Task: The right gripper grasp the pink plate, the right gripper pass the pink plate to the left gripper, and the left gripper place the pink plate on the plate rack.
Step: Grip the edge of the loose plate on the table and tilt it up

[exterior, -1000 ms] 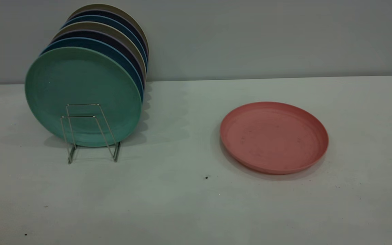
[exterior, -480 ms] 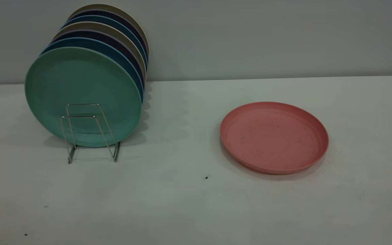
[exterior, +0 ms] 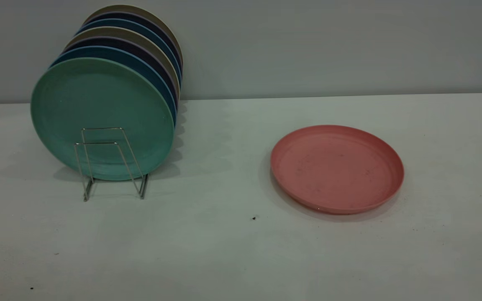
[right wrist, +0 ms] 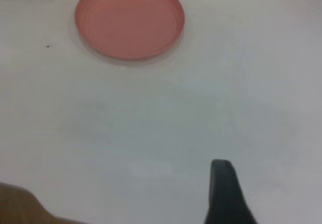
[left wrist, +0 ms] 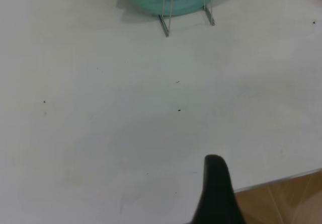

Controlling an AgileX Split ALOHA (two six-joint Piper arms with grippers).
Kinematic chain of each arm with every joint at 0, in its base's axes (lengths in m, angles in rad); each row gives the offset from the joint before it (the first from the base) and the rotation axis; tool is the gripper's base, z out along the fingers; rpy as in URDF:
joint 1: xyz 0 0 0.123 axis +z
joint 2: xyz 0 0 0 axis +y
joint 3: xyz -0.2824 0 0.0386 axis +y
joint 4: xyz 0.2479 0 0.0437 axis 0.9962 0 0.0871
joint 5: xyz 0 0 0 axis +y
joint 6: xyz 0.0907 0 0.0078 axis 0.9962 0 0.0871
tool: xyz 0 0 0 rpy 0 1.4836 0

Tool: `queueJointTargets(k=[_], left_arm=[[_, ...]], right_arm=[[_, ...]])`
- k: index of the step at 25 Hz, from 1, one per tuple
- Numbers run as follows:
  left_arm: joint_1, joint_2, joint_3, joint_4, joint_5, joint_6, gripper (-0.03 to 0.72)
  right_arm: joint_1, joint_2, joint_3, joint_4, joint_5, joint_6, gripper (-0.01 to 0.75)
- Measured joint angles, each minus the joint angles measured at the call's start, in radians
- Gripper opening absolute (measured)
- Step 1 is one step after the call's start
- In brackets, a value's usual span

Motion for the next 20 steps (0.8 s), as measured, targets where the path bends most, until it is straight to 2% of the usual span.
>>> queueJointTargets(k=[7, 10, 16, 20], left_arm=[[0.0, 0.0, 0.0, 0.0, 0.0, 0.0, 0.563], [0.0, 0.001, -0.009, 0.0, -0.04, -0.01, 0.563], [0.0, 0.167, -0.013, -0.008, -0.208, -0.115, 0.563], [0.0, 0.363, -0.013, -0.101, -0.304, -0.09, 0.563]], right_arm=[[0.0, 0.0, 0.0, 0.007, -0.001, 0.0, 0.471], [0.0, 0.0, -0.004, 0.008, -0.015, 0.0, 0.471], [0.0, 0.131, -0.015, 0.014, -0.171, -0.001, 0.471], [0.0, 0.354, -0.015, 0.087, -0.274, -0.001, 0.471]])
